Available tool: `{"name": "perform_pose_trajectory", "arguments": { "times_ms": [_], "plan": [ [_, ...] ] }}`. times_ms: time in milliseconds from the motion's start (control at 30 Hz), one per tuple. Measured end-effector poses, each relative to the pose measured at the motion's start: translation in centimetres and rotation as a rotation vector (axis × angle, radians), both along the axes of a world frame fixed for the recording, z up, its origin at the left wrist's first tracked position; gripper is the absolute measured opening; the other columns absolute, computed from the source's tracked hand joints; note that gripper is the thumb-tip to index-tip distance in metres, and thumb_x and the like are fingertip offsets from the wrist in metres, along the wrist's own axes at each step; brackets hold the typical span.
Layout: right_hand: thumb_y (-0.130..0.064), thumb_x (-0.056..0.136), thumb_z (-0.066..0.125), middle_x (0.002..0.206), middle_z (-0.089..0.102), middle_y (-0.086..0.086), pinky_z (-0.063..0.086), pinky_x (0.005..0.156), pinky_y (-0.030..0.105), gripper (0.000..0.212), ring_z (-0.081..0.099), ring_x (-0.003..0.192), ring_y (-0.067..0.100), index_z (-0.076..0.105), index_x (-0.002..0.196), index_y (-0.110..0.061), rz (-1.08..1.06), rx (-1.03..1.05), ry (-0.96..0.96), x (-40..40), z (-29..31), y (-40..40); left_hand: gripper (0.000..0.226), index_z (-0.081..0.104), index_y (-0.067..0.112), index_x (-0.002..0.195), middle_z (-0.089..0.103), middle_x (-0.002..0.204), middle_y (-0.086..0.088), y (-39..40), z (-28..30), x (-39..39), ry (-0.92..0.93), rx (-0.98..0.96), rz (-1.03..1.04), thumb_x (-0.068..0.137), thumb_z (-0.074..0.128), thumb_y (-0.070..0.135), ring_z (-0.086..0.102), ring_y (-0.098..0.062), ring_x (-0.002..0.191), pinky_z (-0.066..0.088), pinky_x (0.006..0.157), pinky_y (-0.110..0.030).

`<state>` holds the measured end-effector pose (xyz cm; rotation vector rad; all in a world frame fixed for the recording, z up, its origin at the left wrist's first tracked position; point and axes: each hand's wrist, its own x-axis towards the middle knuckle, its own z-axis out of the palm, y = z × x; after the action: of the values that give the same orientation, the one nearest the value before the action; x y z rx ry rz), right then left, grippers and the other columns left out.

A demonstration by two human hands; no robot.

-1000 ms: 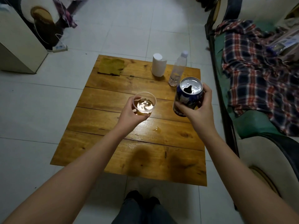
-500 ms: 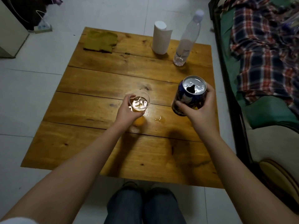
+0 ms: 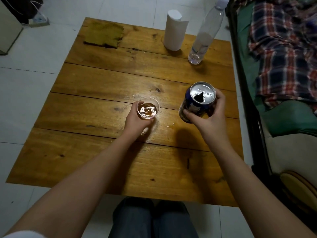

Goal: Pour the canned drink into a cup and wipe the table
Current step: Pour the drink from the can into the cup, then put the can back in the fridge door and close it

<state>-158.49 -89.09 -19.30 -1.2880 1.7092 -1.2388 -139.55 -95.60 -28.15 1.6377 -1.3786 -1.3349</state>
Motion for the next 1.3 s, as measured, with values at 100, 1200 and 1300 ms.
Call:
{"name": "perform_pose_trajectory", "arguments": {
  "times_ms": [100,1200,1300],
  "plan": [
    [-0.01,0.066,0.08,0.117,0.043,-0.025,0.041,0.097,0.016,0.078,0.045,0.107,-0.015,0.031,0.123,-0.031,0.001,0.0,0.0,0.1,-0.3,-0.2,0.068,0.043,0.019,0.127,0.05,0.111,0.009,-0.2,-0.1,0.0,0.002,-0.005,0.006,0.069,0.076,0.003,0.045,-0.007,0.105,0.035,0.079,-0.013],
    [-0.018,0.066,0.081,0.124,0.046,-0.01,0.045,0.096,0.024,0.078,0.047,0.113,0.001,0.034,0.129,-0.025,0.221,-0.003,0.01,6.7,20.7,1.5,0.034,0.058,0.024,0.1,0.067,0.101,-0.009,6.4,26.2,3.8,0.345,0.174,-0.129,0.089,0.044,-0.005,0.067,-0.021,0.093,0.055,0.086,-0.033],
    [-0.017,0.066,0.08,0.124,0.047,-0.01,0.046,0.095,0.024,0.078,0.047,0.112,0.0,0.034,0.128,-0.026,0.246,-0.012,0.009,7.4,21.2,1.9,0.033,0.06,0.022,0.1,0.068,0.097,-0.009,7.4,26.9,4.7,0.379,0.181,-0.09,0.088,0.044,-0.005,0.067,-0.023,0.092,0.056,0.081,-0.03]
  ]
}}
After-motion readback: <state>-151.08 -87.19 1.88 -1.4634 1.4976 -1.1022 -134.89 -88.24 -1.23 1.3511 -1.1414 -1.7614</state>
